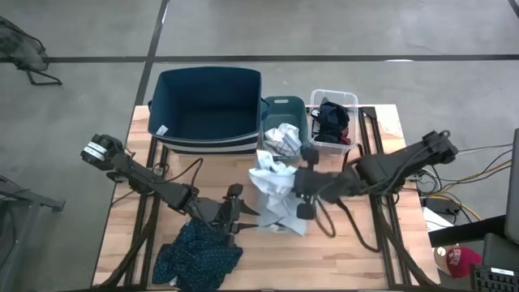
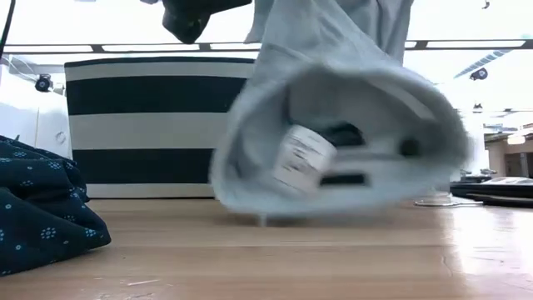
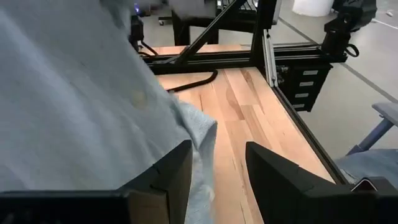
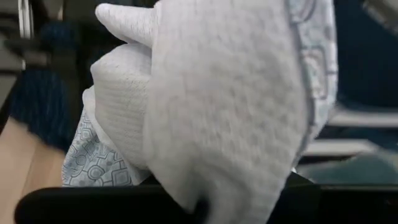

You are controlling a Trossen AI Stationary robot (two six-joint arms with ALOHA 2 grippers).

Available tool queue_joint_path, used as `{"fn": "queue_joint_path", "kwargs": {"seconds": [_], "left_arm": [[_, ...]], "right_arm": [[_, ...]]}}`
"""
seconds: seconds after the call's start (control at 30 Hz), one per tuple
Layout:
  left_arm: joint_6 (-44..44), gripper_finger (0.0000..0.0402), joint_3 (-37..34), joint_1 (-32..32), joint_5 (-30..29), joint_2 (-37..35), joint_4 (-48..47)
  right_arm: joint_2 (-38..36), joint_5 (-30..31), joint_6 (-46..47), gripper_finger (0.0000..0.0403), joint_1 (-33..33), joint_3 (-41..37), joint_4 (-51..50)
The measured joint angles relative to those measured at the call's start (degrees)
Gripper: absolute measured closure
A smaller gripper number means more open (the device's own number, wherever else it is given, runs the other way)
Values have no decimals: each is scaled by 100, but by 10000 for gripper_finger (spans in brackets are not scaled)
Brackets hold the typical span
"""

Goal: Pick & Place Cloths
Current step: Put the blue shirt into the blue laundry organizer

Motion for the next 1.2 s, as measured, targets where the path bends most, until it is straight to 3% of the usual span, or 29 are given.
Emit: {"fn": "queue_joint_path", "kwargs": {"seconds": [0.53, 0.67, 0.97, 1.2], "left_arm": [[-164, 246, -15, -60, 946, -2, -233], [-198, 246, -18, -58, 1223, -2, -418], [-198, 246, -18, -54, 1239, -2, -401], [-187, 246, -18, -54, 1237, -2, -408]], "right_arm": [[658, 8, -2281, 351, -977, 2216, 1232], [1052, 13, -2794, 351, -1331, 3024, 1583], [2259, -38, -3818, 351, -2104, 4848, 2642], [2891, -271, -5713, 351, -2597, 4828, 5045]]}}
